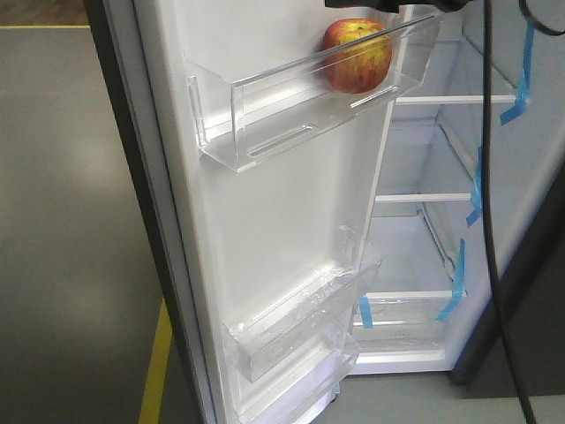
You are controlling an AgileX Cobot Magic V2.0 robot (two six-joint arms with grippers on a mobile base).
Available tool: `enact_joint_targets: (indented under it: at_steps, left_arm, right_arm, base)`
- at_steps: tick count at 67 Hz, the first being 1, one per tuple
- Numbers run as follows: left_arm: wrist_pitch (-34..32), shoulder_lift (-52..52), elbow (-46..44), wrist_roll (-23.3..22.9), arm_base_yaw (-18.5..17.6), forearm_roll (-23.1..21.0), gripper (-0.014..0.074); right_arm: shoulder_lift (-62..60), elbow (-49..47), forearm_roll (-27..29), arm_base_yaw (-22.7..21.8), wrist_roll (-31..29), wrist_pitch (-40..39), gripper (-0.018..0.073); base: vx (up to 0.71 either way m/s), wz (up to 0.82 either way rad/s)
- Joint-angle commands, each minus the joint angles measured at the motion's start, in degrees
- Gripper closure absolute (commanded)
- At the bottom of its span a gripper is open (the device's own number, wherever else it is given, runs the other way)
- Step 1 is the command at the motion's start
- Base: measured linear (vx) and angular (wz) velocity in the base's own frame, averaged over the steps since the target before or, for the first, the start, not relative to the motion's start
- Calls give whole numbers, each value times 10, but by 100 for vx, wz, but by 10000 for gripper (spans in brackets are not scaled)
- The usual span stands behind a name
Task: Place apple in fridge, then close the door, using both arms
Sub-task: 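Lower the apple into the upper door bin and open the right gripper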
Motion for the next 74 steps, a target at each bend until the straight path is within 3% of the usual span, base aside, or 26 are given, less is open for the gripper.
enact_joint_targets:
  at_steps: [1, 10, 16, 38, 61, 74]
  left_arm:
    - [-39, -8, -10, 1, -5, 0, 603]
    - [-39, -8, -10, 1, -5, 0, 603]
    - [-39, -8, -10, 1, -5, 0, 603]
    - [-39, -8, -10, 1, -5, 0, 603]
    - [-39, -8, -10, 1, -5, 0, 603]
    - [-39, -8, -10, 1, -5, 0, 603]
  right_arm:
    - [-61, -9, -31, -4, 26, -6, -13]
    - [-118, 54, -124, -4, 75, -24, 4]
    - [-167, 124, -150, -4, 77, -43, 6]
    - [-361, 399, -153, -4, 72, -114, 6]
    - [-555, 615, -152, -4, 85, -106, 6]
    - [-648, 682, -153, -4, 112, -46, 6]
  base:
    - [0, 0]
    - [0, 0]
    - [0, 0]
    - [0, 0]
    - [0, 0]
    - [0, 0]
